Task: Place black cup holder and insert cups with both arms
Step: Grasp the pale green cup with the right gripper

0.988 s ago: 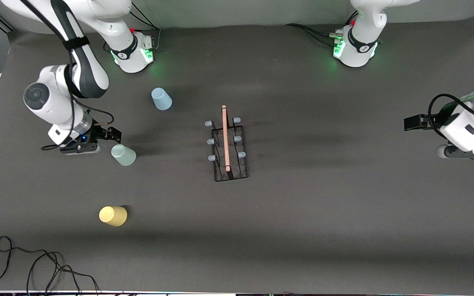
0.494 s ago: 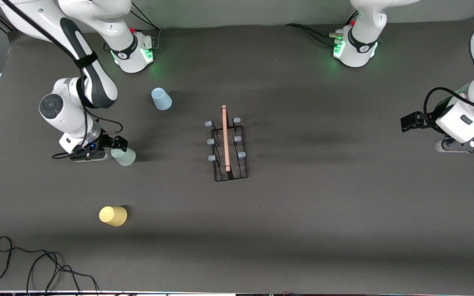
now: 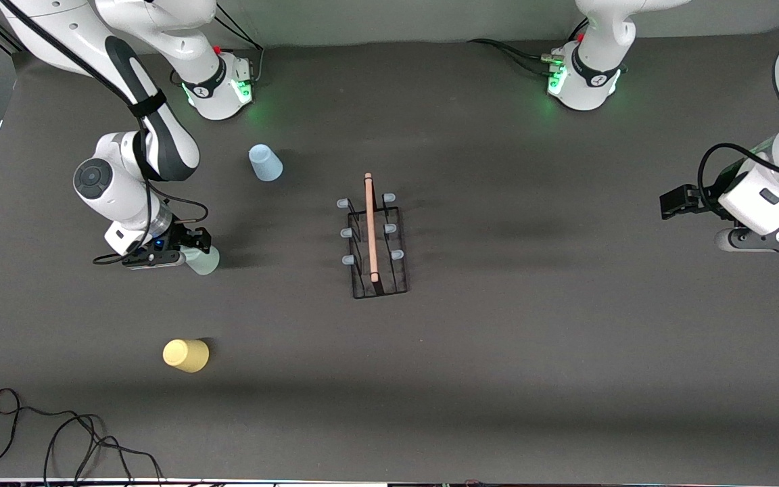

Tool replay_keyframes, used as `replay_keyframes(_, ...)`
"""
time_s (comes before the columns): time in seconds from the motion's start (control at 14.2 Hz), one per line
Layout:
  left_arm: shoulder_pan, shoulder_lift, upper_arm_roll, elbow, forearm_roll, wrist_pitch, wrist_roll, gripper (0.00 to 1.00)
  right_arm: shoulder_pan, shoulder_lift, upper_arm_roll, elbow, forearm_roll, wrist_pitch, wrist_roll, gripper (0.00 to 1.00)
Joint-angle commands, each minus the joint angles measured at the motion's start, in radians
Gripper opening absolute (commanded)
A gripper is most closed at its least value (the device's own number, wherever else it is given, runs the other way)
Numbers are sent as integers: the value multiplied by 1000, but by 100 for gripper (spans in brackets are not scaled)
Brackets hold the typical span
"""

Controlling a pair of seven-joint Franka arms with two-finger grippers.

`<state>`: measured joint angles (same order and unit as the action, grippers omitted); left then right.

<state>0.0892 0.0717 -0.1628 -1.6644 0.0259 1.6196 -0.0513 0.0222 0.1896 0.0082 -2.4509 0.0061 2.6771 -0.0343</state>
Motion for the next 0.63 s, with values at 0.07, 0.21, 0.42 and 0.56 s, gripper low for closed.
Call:
replay_keyframes(0.07, -3, -7, -1, 2, 12, 17, 10, 100, 8, -48, 0, 24, 0, -14, 37, 0)
replay_keyframes(0.21, -3, -7, -1, 0, 12, 20, 10, 100, 8, -132, -2, 88, 0, -159, 54, 0)
replay_keyframes(0.42, -2, -7, -1, -2, 12, 20, 10, 100, 5, -193, -4, 345, 0, -589, 77, 0)
replay_keyframes(0.56, -2, -7, -1, 0, 12, 20, 10, 100, -1, -194, -5, 516, 0, -811, 86, 0)
